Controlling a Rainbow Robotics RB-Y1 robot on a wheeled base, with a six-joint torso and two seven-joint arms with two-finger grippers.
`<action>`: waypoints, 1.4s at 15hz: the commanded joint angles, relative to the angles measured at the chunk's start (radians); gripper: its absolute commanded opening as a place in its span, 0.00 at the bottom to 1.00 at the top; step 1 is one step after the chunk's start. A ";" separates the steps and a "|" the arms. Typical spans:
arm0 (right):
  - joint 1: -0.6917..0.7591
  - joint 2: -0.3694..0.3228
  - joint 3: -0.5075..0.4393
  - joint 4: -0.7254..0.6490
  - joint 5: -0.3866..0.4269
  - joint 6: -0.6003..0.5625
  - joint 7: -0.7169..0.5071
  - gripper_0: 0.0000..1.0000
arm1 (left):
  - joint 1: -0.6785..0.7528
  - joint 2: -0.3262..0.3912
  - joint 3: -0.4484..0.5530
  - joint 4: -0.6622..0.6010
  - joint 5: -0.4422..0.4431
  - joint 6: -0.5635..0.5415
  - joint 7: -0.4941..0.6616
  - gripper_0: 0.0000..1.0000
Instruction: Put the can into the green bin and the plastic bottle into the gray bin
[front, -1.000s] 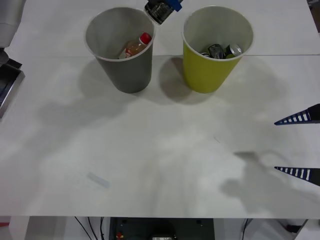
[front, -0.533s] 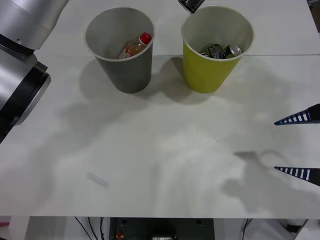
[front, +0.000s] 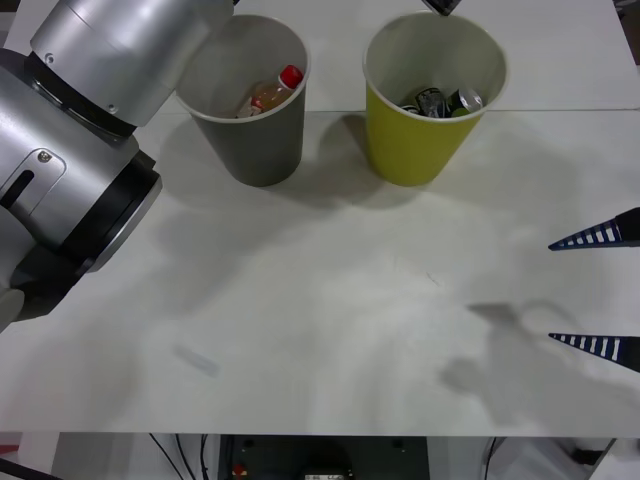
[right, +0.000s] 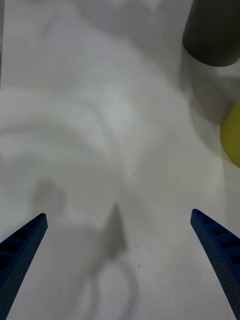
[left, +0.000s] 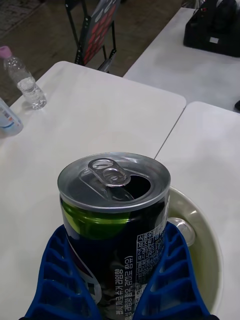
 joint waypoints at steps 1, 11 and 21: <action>0.000 0.000 0.000 0.000 0.000 0.000 0.000 1.00 | 0.000 -0.023 0.009 0.017 -0.025 0.000 0.004 0.13; 0.000 0.000 0.000 0.000 0.000 0.000 0.000 1.00 | 0.003 0.018 0.037 0.021 0.057 -0.074 -0.080 1.00; 0.000 0.000 0.000 0.000 0.000 0.000 0.000 1.00 | 0.331 0.480 0.040 -0.445 0.494 -0.075 -0.214 1.00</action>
